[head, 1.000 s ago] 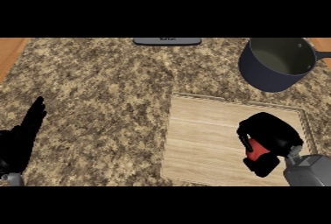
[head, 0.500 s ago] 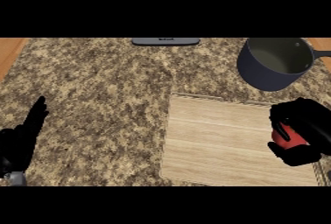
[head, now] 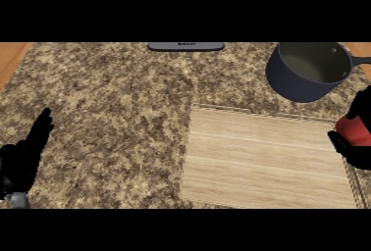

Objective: Pick the bell pepper from the tray and place it in the pot

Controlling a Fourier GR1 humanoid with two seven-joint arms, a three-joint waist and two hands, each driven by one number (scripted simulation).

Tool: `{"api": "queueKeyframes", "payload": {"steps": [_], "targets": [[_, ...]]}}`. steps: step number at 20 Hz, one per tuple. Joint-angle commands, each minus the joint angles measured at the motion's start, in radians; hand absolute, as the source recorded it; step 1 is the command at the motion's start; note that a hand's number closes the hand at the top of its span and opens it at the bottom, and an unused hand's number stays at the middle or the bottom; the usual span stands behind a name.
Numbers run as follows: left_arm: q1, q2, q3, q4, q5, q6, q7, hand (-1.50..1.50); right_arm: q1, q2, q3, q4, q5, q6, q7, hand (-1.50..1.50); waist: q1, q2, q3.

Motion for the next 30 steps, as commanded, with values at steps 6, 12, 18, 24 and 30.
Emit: {"api": "queueKeyframes", "payload": {"steps": [6, 12, 18, 24, 30], "targets": [[-0.037, -0.017, 0.007, 0.047, -0.023, 0.0, -0.023, 0.0, -0.225, -0.005, -0.154, 0.231, -0.134, 0.009, -0.01, 1.5, 0.016, 0.005, 0.0], [0.013, 0.008, 0.038, 0.004, 0.024, -0.062, -0.045, 0.0, -0.414, -0.085, -0.182, 0.575, -0.117, -0.024, -0.135, 1.5, 0.03, 0.007, 0.0], [-0.003, -0.043, -0.01, 0.011, -0.033, -0.024, -0.017, 0.0, -0.593, -0.08, -0.114, 0.908, -0.005, -0.147, -0.253, 1.5, 0.036, 0.009, 0.0], [-0.088, -0.045, -0.013, 0.019, -0.042, -0.011, 0.028, 0.0, -0.772, -0.096, -0.087, 1.26, 0.078, -0.226, -0.379, 1.5, 0.054, 0.017, 0.001], [-0.083, -0.043, -0.017, 0.049, -0.038, -0.036, -0.027, 0.0, -0.85, -0.09, -0.054, 1.469, 0.191, -0.395, -0.452, 1.5, 0.078, 0.03, 0.002]]}}
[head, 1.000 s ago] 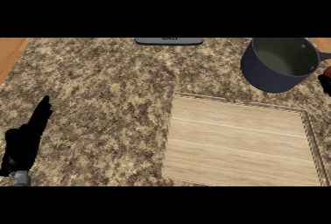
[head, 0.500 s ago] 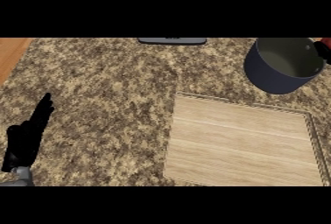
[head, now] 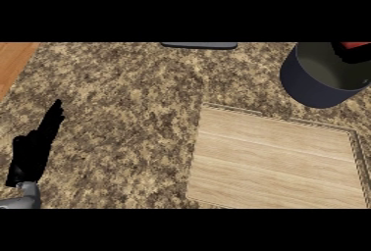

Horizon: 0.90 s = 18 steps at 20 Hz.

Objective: Pick the bell pepper from the tray and place it in the pot

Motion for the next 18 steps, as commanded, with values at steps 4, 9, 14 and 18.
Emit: {"api": "queueKeyframes", "payload": {"steps": [4, 9, 14, 18], "targets": [[0.006, -0.019, -0.023, -0.029, -0.018, 0.009, 0.011, 0.0, -0.103, 0.029, -0.013, 0.255, 0.039, -0.072, -0.038, 1.5, 0.031, 0.012, 0.002], [-0.04, 0.001, -0.007, -0.018, -0.011, -0.002, 0.034, 0.0, -0.127, 0.04, -0.057, 0.351, -0.007, 0.011, -0.075, -1.5, 0.022, 0.014, 0.002], [-0.051, -0.021, -0.011, 0.034, -0.012, 0.005, -0.001, 0.0, -0.145, 0.036, -0.084, 0.396, -0.025, 0.014, -0.127, -1.5, 0.019, 0.015, 0.002], [-0.025, -0.037, -0.027, 0.003, -0.028, 0.018, 0.006, 0.0, -0.171, 0.032, -0.19, 0.391, -0.136, 0.052, -0.202, -1.5, 0.016, 0.012, 0.003]]}}
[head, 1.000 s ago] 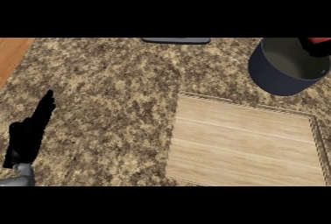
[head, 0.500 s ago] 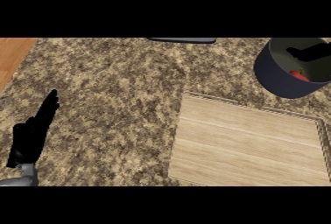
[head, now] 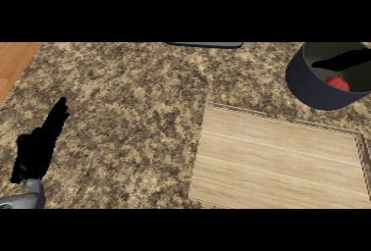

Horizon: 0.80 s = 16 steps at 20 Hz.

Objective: Pick the bell pepper from the tray and place it in the pot

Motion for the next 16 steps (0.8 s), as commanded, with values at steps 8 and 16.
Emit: {"api": "queueKeyframes", "payload": {"steps": [8, 16], "targets": [[0.051, 0.001, 0.012, -0.034, 0.003, 0.0, 0.008, 0.0, -0.036, -0.083, -0.239, 0.066, -0.252, 0.225, -0.039, -1.5, -0.018, -0.01, -0.001], [-0.001, 0.029, 0.04, -0.014, 0.009, -0.008, 0.03, 0.0, 0.058, -0.222, -0.269, 0.092, -0.292, 0.48, -0.071, -1.5, -0.03, -0.005, 0.0]]}}
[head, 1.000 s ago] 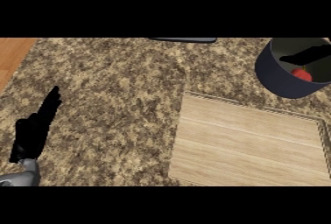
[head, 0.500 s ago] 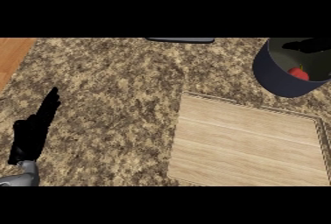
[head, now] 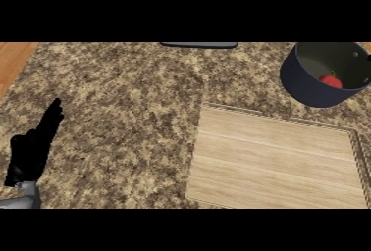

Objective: Pick the bell pepper from the tray and place it in the pot

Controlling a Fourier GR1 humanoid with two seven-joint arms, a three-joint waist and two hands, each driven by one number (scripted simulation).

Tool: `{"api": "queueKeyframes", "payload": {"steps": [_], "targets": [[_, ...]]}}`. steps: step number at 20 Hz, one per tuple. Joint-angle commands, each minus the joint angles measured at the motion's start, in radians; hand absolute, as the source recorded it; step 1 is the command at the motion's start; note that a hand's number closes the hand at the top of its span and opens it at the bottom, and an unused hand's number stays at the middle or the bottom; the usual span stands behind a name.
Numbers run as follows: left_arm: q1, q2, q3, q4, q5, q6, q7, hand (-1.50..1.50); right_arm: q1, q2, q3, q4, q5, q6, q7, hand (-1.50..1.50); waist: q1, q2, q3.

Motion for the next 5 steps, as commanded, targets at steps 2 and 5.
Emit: {"api": "queueKeyframes", "payload": {"steps": [2, 5], "targets": [[-0.007, -0.001, 0.005, 0.041, -0.009, 0.003, -0.033, 0.0, 0.067, -0.082, -0.029, -0.002, -0.037, 0.133, -0.036, -1.5, -0.011, -0.002, 0.0], [0.045, -0.024, -0.013, -0.008, -0.007, 0.004, -0.034, 0.0, 0.142, -0.123, -0.04, 0.005, -0.051, 0.194, -0.068, -1.5, -0.001, 0.0, 0.002]]}}
